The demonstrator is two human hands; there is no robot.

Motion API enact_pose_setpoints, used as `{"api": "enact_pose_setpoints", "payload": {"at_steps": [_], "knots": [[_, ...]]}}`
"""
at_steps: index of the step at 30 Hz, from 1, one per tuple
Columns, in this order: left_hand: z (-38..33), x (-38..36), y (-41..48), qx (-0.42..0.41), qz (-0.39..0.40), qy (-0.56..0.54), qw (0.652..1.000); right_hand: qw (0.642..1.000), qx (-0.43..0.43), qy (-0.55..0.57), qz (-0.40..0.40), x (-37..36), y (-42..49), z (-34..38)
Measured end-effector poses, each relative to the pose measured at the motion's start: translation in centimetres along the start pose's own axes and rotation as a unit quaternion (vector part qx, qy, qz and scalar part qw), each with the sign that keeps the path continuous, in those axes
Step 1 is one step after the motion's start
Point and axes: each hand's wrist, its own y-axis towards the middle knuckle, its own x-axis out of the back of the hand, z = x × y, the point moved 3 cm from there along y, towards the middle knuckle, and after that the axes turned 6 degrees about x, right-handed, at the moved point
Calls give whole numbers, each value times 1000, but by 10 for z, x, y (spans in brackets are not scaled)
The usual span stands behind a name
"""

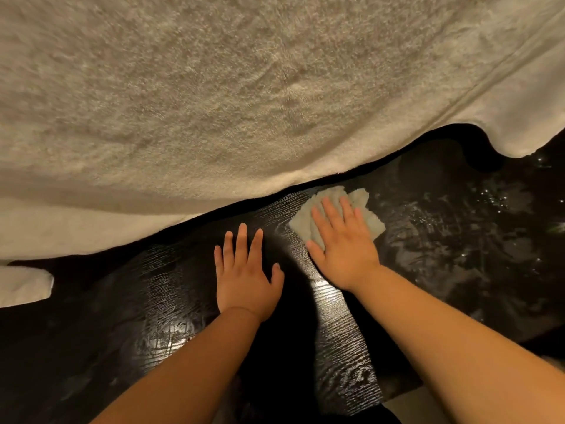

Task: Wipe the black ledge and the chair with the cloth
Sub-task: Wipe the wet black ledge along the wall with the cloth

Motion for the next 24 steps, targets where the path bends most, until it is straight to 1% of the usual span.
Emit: {"api": "enact_pose_setpoints", "payload": {"at_steps": [2, 5, 6, 7, 9, 11, 12, 13, 15, 17, 19, 20, 21, 22, 24], "knots": [[0, 0, 0, 0, 0, -2, 1000, 999, 50, 5, 15, -4, -4, 7], [1, 0, 0, 1, 0, 0, 1000, 989, 139, -12, 38, 7, 25, -7], [1, 0, 0, 2, 1, 1, 1000, 989, 139, -26, 44, 15, 40, -16], [1, 0, 1, 2, 2, 2, 1000, 991, 115, -39, 59, 22, 56, -25], [1, 0, 0, 1, 4, 2, 1000, 996, 38, -51, 69, 34, 78, -39], [1, 1, 1, 2, 4, 0, 1000, 998, -20, -34, 41, 34, 77, -39], [0, 1, 1, 1, 4, -2, 1000, 999, -31, -17, 23, 29, 66, -36], [0, 1, 0, 1, 3, -3, 1000, 1000, -27, -3, 8, 22, 50, -30], [0, 1, 0, 2, -2, -4, 1000, 1000, 9, 7, -6, 8, 14, -12], [0, 2, 0, 2, -6, -6, 1000, 998, 54, 10, 14, -4, -12, -3], [0, 2, -1, 1, -9, -5, 1000, 995, 97, -1, 39, -4, -12, -12], [-1, 2, 0, 1, -7, -1, 1000, 993, 109, -19, 36, -1, -5, -23], [-1, 2, 0, 1, -5, 2, 1000, 994, 102, -34, 28, 5, 5, -36], [-1, 2, 1, 1, -4, 3, 1000, 996, 71, -38, 24, 13, 17, -52], [-1, 3, 0, 1, -8, 5, 1000, 999, -17, -23, 36, 25, 33, -80]]}}
